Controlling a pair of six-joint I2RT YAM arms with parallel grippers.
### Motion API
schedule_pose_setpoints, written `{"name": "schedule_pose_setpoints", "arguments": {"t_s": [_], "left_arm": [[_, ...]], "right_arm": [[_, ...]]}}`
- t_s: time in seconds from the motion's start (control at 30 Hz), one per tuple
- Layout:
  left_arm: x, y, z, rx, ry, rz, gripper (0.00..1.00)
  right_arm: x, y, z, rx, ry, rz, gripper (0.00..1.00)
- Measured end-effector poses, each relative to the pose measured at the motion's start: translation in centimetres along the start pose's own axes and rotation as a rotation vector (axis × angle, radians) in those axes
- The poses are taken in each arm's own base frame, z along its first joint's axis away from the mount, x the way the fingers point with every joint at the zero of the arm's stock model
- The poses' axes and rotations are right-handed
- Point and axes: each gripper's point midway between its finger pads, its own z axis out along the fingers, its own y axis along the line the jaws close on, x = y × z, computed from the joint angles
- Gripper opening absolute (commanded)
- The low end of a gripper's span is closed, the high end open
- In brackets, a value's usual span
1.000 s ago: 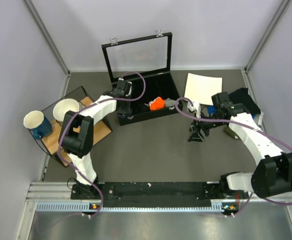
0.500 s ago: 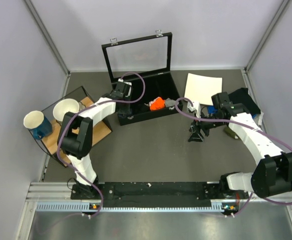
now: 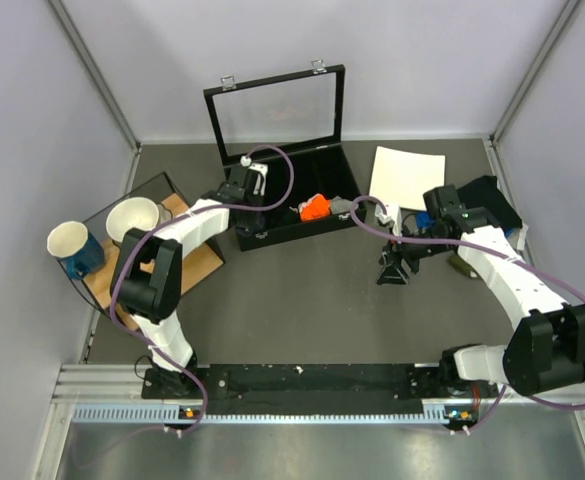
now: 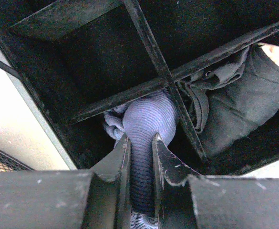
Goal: Roll the underwear
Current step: Place the underwear in the storage box.
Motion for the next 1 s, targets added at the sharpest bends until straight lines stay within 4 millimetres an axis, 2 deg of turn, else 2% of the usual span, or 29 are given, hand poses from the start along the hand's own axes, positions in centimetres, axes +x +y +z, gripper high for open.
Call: {"name": "schedule_pose_setpoints", "arguments": {"t_s": [0.43, 0.8, 0.93, 0.97, 1.0], "left_arm": [[0.0, 0.1, 0.1, 0.028, -0.029, 0.139, 0.00], [0.1, 0.1, 1.0, 0.031, 0.069, 0.158, 0.00], [0.1, 0.2, 0.9, 0.036, 0.082, 0.129, 0.11], [0.1, 0.2, 0.9, 0.039, 0.083, 0.120, 0.21], [0.0, 0.2, 0.8, 0.043, 0.085, 0.114, 0.25]], "right_arm": [[0.3, 0.0, 0.1, -0.001, 0.006, 0.005, 0.64], [0.3, 0.0, 0.1, -0.001, 0.006, 0.005, 0.64], [0.3, 0.0, 0.1, -0.001, 0.006, 0.005, 0.64], [0.3, 0.0, 0.1, -0.001, 0.006, 0.005, 0.64], [0.3, 0.0, 0.1, -0.001, 0.006, 0.005, 0.64]]}}
